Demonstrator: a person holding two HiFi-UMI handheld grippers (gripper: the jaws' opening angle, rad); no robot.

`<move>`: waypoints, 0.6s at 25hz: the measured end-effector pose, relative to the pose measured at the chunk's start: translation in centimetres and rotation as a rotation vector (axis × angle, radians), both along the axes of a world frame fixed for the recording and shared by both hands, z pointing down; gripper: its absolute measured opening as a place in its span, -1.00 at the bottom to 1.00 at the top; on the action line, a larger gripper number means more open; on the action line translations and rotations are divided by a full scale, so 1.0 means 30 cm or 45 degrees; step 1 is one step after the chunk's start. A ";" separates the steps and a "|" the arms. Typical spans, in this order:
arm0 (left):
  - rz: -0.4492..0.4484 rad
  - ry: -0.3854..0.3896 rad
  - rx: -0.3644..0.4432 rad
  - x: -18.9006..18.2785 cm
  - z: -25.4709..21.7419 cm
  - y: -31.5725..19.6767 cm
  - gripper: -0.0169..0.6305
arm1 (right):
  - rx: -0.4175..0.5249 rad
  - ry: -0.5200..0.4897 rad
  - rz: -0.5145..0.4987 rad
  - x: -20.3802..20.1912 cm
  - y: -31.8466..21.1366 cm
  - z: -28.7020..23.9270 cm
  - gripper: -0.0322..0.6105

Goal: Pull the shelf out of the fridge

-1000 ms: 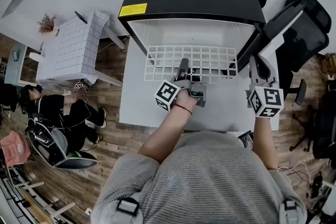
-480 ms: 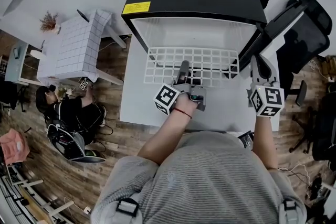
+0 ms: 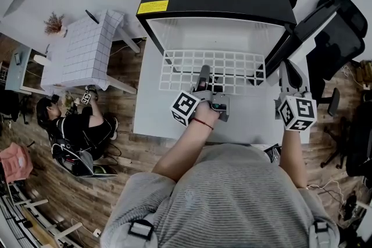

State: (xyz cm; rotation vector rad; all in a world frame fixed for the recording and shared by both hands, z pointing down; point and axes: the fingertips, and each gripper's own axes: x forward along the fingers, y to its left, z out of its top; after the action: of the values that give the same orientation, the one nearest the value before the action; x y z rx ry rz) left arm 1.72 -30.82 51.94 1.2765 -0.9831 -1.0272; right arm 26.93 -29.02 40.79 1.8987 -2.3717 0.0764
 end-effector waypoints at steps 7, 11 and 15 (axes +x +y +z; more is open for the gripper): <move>0.018 -0.007 0.003 0.006 -0.005 -0.006 -0.81 | 0.045 -0.117 -0.142 -0.137 0.092 -0.028 -0.85; 0.023 0.004 0.007 0.004 -0.008 -0.009 -0.81 | 0.048 -0.132 -0.207 -0.212 0.155 -0.049 -0.85; 0.031 0.001 0.007 0.004 -0.012 -0.008 -0.81 | 0.035 -0.151 -0.253 -0.265 0.229 -0.052 -0.85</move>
State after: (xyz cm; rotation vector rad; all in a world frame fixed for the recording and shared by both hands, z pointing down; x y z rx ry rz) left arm 1.84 -31.05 51.57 1.2896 -0.9624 -1.0124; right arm 18.98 -22.15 39.22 1.7032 -2.6392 0.1446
